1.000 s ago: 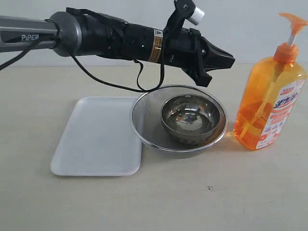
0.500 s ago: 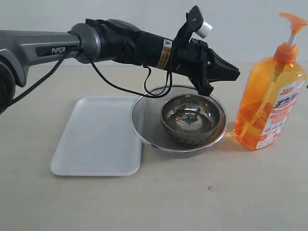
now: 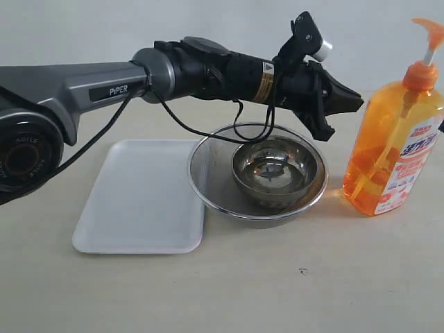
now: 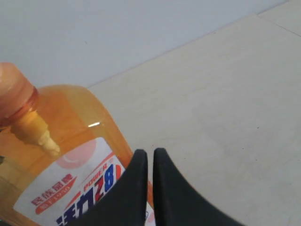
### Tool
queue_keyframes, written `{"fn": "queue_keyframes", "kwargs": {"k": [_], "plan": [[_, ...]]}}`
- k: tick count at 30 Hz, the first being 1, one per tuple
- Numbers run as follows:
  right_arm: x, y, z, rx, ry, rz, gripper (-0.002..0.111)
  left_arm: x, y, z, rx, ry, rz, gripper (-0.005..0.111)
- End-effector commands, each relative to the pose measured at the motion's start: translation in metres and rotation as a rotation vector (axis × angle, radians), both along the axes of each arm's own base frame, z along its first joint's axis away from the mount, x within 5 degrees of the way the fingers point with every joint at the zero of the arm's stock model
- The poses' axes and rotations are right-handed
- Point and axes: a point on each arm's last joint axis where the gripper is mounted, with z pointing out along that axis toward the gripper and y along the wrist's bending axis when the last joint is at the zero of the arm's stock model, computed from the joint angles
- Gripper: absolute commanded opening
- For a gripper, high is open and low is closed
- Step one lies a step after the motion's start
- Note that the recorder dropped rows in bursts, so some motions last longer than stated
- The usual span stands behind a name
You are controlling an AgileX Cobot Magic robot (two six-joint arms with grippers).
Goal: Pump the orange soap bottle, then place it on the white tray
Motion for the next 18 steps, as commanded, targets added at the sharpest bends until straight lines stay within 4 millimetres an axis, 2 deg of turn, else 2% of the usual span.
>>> {"fn": "queue_keyframes", "kwargs": {"k": [1,9,12,18], "plan": [[0.002,0.001,0.003,-0.002,-0.022,0.007,0.000,0.004,-0.005,-0.002,-0.003,-0.048,0.052,0.005],[0.003,0.003,0.008,0.013,-0.080,0.026,0.000,-0.005,-0.016,-0.002,-0.042,-0.046,0.027,0.005],[0.005,0.003,0.007,-0.004,-0.078,0.039,0.000,-0.013,-0.020,-0.001,-0.055,-0.033,-0.032,0.005],[0.026,0.005,-0.007,-0.029,-0.030,0.051,0.000,-0.016,-0.020,-0.004,-0.019,0.007,-0.056,0.005]]}}
